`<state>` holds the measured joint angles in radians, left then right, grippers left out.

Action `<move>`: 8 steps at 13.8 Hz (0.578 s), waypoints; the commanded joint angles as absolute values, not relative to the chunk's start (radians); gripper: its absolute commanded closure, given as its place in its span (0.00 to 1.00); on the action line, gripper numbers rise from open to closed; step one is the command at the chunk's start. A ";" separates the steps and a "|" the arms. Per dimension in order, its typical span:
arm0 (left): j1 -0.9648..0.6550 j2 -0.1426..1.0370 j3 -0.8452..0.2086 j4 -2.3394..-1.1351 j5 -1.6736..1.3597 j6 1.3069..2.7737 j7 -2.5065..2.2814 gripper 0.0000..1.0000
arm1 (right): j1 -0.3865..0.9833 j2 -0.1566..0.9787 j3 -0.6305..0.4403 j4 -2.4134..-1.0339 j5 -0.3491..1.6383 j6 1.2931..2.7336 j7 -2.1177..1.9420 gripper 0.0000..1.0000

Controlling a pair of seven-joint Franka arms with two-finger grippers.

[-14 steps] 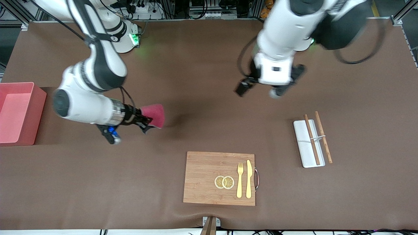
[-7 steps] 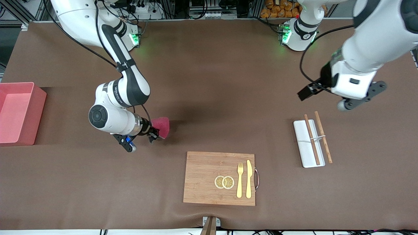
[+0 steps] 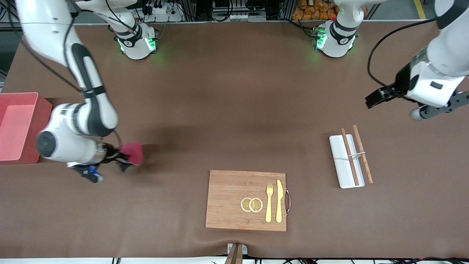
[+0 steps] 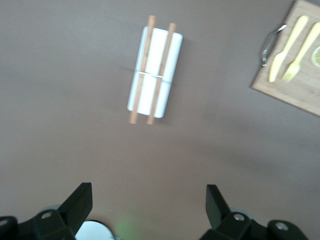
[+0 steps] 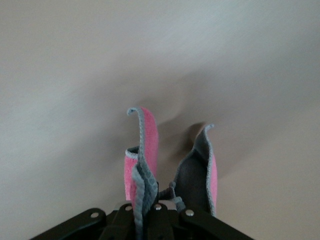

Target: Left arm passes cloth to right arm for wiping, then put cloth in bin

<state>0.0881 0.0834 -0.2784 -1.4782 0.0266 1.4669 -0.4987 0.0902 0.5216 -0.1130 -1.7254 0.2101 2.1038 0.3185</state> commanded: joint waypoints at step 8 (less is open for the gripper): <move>-0.003 -0.106 -0.017 -1.741 0.025 1.540 -0.219 0.00 | -0.268 0.492 -0.091 -1.681 -0.034 2.092 -0.232 1.00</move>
<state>0.0379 -0.0496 -0.0264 -1.7000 0.0259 1.5343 -0.2248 -0.2515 0.5080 -0.1150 -1.6717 0.0020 2.1039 -0.2190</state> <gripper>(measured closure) 0.000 0.969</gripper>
